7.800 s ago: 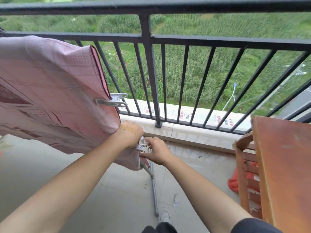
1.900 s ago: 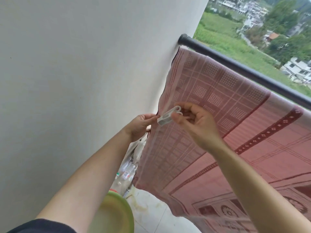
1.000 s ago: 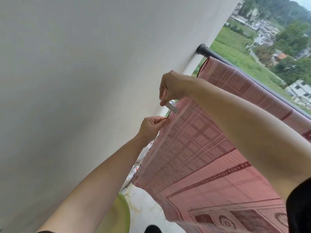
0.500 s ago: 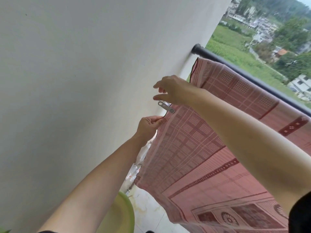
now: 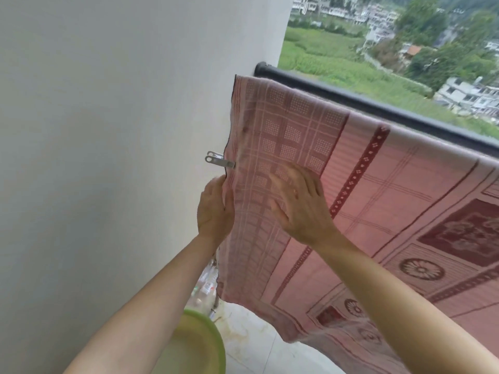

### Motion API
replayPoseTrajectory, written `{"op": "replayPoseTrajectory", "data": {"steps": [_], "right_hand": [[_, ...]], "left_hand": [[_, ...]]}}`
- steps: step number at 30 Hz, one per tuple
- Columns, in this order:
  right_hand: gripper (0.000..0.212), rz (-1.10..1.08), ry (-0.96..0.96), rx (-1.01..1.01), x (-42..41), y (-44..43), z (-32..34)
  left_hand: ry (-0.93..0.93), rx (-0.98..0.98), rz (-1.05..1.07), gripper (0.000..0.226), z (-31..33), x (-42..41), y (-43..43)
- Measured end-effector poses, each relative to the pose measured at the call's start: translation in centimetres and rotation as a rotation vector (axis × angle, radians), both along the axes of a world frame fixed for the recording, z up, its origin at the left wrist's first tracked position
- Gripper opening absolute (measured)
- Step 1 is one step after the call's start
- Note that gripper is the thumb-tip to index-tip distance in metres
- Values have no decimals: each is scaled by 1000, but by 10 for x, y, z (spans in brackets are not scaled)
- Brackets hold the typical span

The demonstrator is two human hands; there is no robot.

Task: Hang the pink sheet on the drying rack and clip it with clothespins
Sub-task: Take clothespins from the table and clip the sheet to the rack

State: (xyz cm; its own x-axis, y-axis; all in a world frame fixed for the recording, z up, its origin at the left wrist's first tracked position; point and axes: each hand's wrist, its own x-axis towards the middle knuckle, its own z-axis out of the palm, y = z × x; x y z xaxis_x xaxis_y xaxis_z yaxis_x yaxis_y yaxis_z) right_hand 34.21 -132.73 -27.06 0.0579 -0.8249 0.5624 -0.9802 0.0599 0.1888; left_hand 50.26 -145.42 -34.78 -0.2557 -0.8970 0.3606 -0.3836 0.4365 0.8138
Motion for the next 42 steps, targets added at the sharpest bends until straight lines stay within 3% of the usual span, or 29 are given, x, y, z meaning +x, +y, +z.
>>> {"op": "replayPoseTrajectory", "data": {"steps": [7, 16, 25, 29, 34, 42], "right_hand": [[63, -367, -100, -17, -67, 159, 10], [75, -816, -291, -225, -145, 492, 22], [83, -1216, -303, -444, -196, 794, 7], [86, -1375, -331, -557, -221, 910, -12], [86, -1558, -288, -516, -271, 1061, -28], [85, -1867, -204, -535, -314, 1289, 3]], "left_hand": [[-220, -211, -191, 61, 54, -50, 99], [-310, -492, -547, 60, 107, -190, 372], [-156, -808, -922, 58, 123, -334, 671], [-102, -815, -1070, 62, 105, -406, 791], [-53, -789, -1290, 64, 81, -502, 958], [12, -795, -1553, 64, 113, -620, 1225]]}}
